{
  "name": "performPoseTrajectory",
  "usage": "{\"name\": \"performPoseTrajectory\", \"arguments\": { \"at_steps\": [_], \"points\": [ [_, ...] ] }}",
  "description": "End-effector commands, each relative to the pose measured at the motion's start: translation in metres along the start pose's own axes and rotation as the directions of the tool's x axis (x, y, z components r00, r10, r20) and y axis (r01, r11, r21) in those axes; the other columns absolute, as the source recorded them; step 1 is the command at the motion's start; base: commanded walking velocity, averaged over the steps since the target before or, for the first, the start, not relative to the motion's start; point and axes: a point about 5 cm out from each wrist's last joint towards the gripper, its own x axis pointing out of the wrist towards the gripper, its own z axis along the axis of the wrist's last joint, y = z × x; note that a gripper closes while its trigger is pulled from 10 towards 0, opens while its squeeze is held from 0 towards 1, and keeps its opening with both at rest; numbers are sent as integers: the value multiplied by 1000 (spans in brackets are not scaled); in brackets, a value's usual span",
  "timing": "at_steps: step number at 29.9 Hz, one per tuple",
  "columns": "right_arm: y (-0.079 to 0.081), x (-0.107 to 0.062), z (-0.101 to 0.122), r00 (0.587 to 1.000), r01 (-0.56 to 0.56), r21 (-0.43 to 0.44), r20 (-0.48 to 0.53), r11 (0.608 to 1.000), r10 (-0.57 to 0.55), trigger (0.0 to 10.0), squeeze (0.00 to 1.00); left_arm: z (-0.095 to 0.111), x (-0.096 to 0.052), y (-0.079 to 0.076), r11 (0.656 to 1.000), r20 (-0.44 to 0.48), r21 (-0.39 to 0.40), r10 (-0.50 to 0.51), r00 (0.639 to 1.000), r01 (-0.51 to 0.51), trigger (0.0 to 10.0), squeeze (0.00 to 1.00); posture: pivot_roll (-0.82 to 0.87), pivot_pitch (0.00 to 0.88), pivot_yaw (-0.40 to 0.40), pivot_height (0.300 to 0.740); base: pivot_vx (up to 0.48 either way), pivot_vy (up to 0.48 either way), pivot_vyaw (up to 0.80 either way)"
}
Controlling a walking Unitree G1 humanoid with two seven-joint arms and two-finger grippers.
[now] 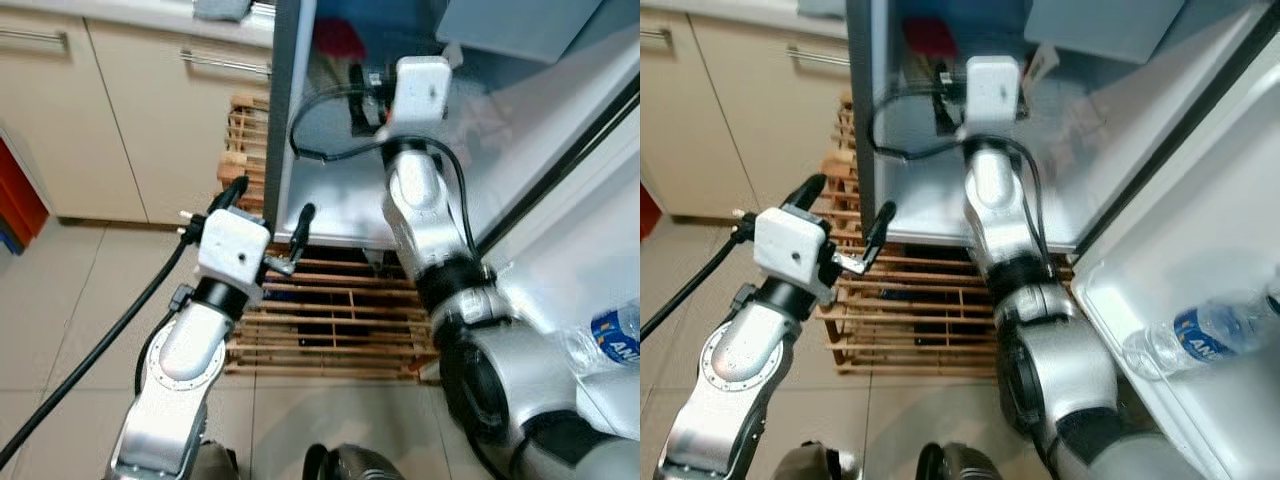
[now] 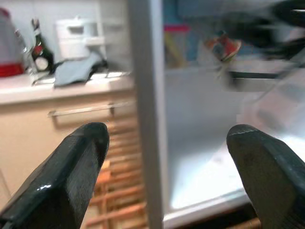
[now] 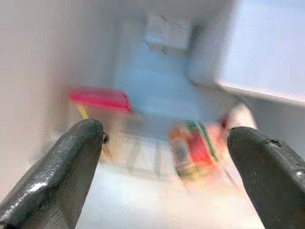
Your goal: Restocking fridge
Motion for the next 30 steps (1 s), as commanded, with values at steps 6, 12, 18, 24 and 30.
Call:
{"name": "performPoseTrajectory", "arguments": {
  "at_steps": [6, 12, 18, 24, 30],
  "points": [
    [-33, -26, -14, 999, 29, -55, -11, 998, -30, 10000, 0, -12, -14, 14, 1000, -68, 5, 31, 997, -30, 10000, 0, 109, 0, -69, 740, 0, 0, 0],
    [-59, -94, -45, 989, -9, -101, -149, 995, -6, 10000, 0, -42, 15, 12, 989, -176, -22, 139, 974, -145, 10000, 0, 31, 0, -71, 740, 0, 0, 0],
    [-91, -140, -73, 930, 59, -99, -357, 993, -91, 10000, 0, -35, 36, 5, 991, -126, -14, 134, 983, -137, 10000, 0, -1, 0, -62, 740, 0, 0, 0],
    [-97, -141, -78, 909, 108, -92, -395, 990, -136, 10000, 0, -29, 47, 8, 995, -91, 31, 101, 991, -99, 10000, 0, 1, 0, -4, 740, 0, 0, 0],
    [-87, -142, -79, 905, 121, -77, -400, 990, -142, 10000, 0, -27, 53, 10, 996, -82, 38, 81, 993, -78, 10000, 0, 1, 0, 42, 740, 0, 0, 0]
  ]
}}
